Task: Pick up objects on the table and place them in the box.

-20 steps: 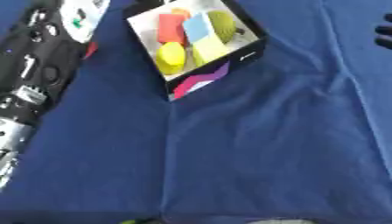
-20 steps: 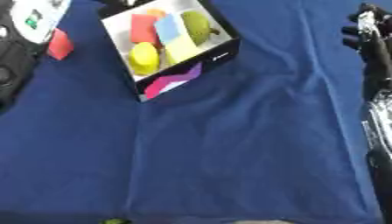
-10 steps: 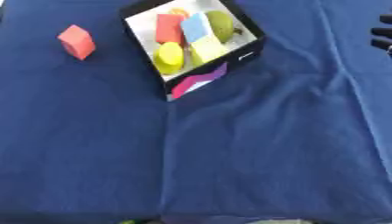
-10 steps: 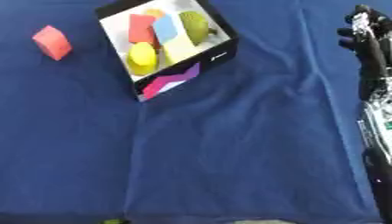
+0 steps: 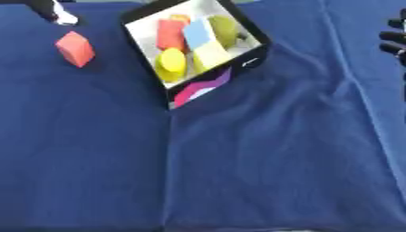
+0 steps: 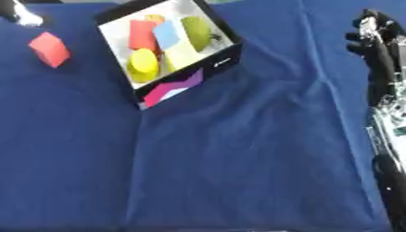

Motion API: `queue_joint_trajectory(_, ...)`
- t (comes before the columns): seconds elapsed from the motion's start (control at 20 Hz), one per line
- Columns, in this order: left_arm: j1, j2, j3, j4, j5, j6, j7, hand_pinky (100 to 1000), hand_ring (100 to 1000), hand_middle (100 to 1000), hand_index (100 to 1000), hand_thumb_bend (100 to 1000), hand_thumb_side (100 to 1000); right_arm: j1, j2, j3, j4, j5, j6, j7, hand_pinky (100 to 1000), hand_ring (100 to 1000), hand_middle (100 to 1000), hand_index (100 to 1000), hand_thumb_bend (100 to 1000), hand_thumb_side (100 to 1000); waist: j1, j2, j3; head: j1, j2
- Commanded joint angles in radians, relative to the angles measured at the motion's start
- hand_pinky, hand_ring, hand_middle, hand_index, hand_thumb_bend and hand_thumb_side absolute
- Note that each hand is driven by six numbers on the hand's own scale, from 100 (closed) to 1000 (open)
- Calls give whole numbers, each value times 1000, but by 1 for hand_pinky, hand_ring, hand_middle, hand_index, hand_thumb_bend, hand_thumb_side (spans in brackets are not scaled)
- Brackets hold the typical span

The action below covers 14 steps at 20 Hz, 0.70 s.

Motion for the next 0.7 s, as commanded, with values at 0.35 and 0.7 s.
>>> queue_joint_trajectory(0.35, -15, 30, -6, 24, -124, -20, -46, 893, 891, 816, 835, 502, 332, -18, -23, -11, -29, -2, -1, -4, 776, 747, 731, 823, 100, 638, -16, 5, -10, -4, -37)
queue_joint_trajectory(0.7, -29, 30, 8, 45, -196, 33, -17, 926, 916, 814, 864, 575, 533, -18, -25, -10, -28, -1, 0, -3, 776, 746, 729, 822, 100, 645, -12, 6, -8, 1, -28)
